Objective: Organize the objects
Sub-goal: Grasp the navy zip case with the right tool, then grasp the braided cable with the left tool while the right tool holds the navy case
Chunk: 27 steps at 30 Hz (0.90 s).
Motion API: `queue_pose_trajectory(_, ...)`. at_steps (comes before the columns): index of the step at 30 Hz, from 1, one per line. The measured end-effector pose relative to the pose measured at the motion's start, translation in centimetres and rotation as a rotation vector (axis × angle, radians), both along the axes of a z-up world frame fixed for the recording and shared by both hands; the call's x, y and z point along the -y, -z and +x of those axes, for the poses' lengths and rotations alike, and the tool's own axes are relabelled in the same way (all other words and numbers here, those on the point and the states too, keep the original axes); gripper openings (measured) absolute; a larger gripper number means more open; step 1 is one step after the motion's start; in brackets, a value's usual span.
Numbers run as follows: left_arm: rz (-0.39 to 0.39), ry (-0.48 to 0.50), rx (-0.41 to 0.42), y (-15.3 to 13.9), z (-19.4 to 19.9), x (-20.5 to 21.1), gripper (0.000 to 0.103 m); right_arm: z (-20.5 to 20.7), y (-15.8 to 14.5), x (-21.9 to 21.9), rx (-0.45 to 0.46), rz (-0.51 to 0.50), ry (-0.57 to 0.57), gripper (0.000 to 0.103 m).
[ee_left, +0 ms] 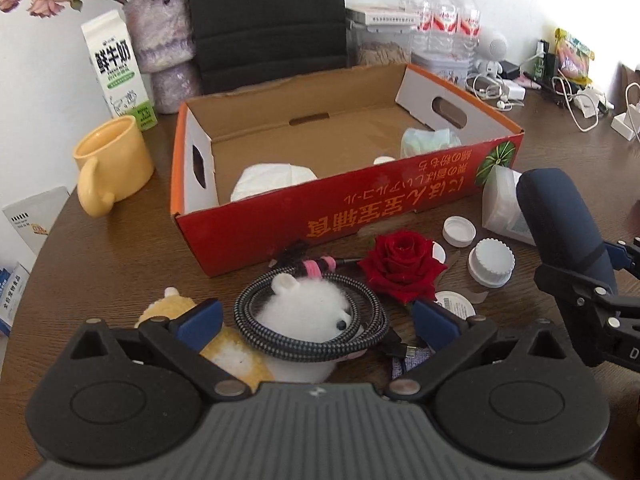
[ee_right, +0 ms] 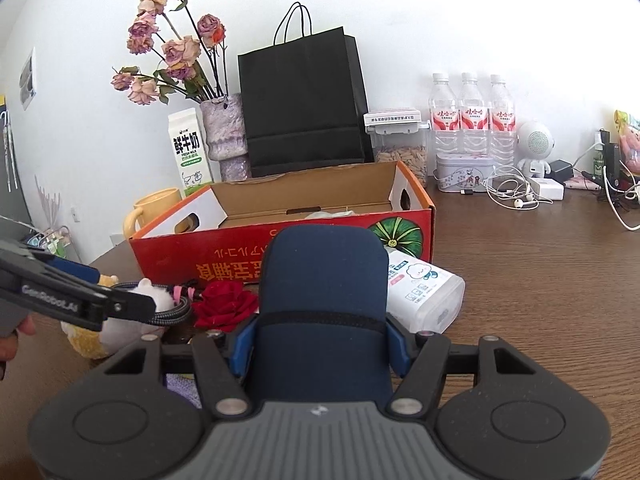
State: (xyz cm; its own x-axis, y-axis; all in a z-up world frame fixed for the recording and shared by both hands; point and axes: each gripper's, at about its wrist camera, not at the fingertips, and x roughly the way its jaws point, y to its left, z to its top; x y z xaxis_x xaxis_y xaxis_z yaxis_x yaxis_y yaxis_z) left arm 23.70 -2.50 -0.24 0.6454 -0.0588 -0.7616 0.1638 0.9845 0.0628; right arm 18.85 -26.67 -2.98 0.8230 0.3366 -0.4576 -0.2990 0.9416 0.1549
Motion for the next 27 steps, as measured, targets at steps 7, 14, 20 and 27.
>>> queue_pose_trajectory(7,0.077,0.001,-0.113,1.4,2.9,0.5,0.103,0.0,0.2,0.0,-0.008,0.001,-0.003,0.062)
queue_pose_trajectory(14,0.023,-0.038,-0.114,1.7,3.2,-0.2,0.090,-0.2,0.3,-0.1,-0.007,0.002,-0.004,0.062)
queue_pose_trajectory(20,-0.034,-0.062,-0.044,1.1,2.0,-0.7,0.088,-0.2,0.3,-0.2,-0.007,0.001,-0.004,0.062)
queue_pose_trajectory(27,-0.053,-0.059,0.117,-1.2,-1.3,-0.3,0.088,-0.2,0.2,-0.3,0.001,0.003,-0.009,0.062)
